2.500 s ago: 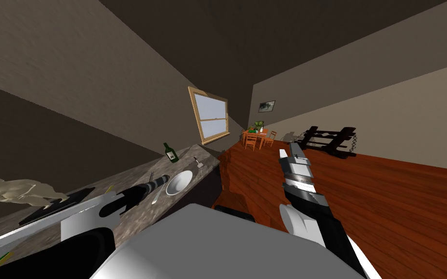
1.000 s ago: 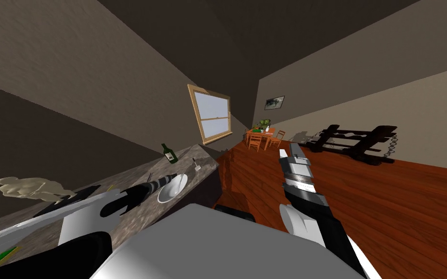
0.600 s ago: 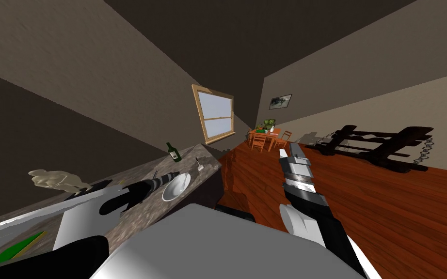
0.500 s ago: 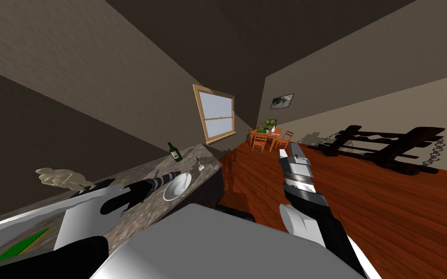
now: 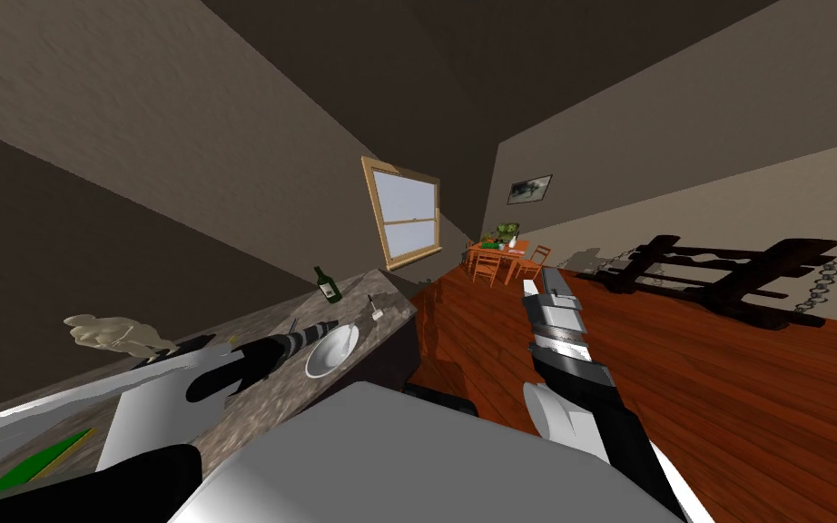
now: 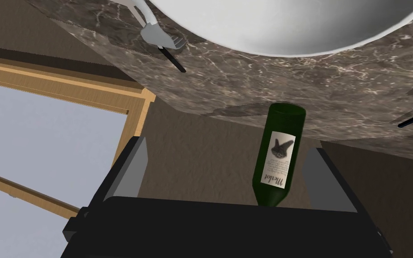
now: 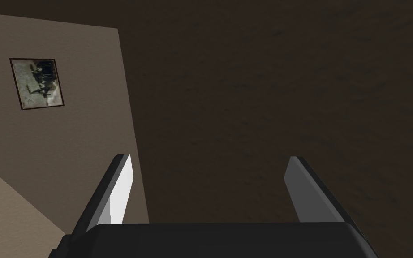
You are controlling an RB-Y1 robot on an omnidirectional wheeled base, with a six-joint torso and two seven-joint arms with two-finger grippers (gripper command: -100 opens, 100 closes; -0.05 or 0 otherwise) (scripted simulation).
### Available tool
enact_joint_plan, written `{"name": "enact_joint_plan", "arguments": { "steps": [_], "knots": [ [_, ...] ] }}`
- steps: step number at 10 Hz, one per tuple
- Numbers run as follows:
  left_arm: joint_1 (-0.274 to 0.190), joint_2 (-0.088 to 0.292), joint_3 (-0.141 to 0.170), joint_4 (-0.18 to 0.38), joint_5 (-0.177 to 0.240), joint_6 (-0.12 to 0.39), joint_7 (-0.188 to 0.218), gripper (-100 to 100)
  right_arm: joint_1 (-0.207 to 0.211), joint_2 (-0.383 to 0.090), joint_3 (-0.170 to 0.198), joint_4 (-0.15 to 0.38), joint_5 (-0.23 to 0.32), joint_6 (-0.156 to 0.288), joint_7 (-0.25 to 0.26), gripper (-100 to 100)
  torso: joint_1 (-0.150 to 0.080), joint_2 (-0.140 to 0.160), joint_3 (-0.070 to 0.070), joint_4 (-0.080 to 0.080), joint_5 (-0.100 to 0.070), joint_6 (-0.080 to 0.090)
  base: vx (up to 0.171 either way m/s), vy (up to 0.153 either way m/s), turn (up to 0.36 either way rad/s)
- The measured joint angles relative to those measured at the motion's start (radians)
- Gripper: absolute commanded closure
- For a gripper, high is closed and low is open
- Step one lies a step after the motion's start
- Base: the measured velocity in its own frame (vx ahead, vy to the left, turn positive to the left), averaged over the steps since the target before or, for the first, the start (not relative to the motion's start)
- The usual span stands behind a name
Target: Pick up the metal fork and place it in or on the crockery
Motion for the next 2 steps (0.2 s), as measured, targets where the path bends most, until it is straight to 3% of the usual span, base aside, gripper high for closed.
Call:
{"name": "enact_joint_plan", "arguments": {
  "steps": [2],
  "knots": [
    [0.0, 0.0, 0.0, 0.0, 0.0, 0.0, 0.0, 0, 0.0, 0.0, 0.0, 0.0, 0.0, 0.0, 0.0, 0, 0.0, 0.0, 0.0, 0.0, 0.0, 0.0, 0.0, 0.0, 0.0]
  ]
}}
